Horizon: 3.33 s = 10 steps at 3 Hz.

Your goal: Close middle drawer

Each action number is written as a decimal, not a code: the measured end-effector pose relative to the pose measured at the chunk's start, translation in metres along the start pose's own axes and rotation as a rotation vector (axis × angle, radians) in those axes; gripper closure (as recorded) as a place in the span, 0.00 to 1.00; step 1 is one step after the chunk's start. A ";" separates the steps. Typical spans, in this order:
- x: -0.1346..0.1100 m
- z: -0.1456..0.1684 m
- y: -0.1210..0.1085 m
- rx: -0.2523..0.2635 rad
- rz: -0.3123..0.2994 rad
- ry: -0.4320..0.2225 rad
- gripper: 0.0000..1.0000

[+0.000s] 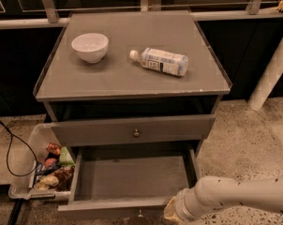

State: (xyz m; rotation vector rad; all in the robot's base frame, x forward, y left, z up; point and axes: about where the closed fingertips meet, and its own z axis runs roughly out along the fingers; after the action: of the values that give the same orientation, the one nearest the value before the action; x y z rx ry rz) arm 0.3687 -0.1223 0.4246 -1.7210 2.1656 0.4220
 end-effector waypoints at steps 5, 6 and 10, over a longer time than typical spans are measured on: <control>0.014 0.024 -0.016 -0.019 0.013 -0.026 0.11; 0.015 0.023 -0.013 -0.019 0.013 -0.026 0.16; -0.017 -0.032 -0.175 0.244 -0.080 -0.198 1.00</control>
Offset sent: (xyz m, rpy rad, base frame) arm 0.0019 -0.0002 -0.0130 -0.0050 0.0205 -0.0149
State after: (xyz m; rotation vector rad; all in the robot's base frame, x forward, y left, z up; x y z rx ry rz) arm 0.5405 -0.1601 0.4577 -1.5562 1.9148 0.2803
